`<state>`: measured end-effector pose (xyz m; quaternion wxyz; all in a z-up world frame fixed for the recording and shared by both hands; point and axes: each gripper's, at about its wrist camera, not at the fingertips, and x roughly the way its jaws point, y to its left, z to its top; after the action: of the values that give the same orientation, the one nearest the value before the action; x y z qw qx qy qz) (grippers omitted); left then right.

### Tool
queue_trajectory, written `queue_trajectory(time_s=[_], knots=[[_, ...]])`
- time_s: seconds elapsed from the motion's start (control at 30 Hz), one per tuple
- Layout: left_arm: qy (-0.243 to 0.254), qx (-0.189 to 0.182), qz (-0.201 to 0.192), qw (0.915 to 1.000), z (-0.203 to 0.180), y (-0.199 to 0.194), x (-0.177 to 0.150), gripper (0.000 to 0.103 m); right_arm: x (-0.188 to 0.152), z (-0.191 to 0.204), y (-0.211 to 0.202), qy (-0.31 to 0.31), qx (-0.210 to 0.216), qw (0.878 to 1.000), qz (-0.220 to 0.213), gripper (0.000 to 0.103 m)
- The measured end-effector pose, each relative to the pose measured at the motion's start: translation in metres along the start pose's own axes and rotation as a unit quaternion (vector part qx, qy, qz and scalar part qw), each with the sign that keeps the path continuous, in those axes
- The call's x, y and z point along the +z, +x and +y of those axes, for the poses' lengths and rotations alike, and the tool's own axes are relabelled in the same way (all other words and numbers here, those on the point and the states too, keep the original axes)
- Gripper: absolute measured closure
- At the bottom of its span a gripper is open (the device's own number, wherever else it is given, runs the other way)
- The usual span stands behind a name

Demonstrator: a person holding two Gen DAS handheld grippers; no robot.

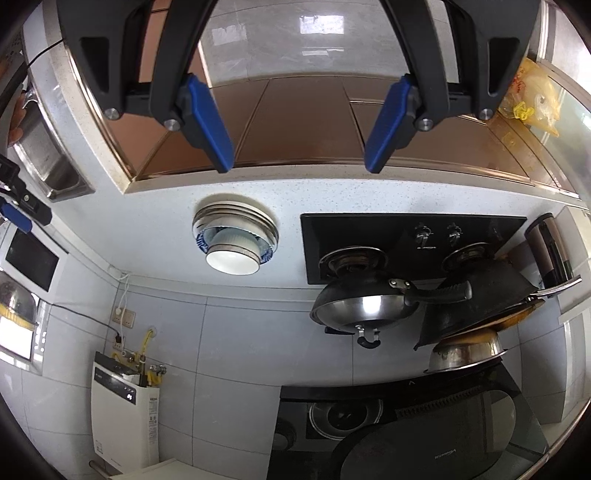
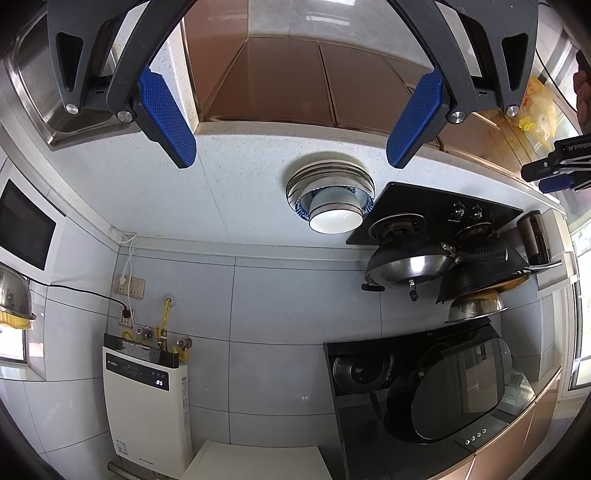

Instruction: Organize plates and bowls

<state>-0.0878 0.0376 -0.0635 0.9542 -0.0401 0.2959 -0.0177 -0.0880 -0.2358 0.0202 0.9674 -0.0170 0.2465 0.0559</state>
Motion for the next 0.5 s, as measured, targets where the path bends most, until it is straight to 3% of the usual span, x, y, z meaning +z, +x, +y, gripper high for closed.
queue_trajectory(time_s=[0.5], knots=[[-0.024,0.015,0.0,0.9996,0.011,0.006,0.001,0.031,-0.009,-0.003,0.004,0.02,0.001,1.0,0.022,0.001]])
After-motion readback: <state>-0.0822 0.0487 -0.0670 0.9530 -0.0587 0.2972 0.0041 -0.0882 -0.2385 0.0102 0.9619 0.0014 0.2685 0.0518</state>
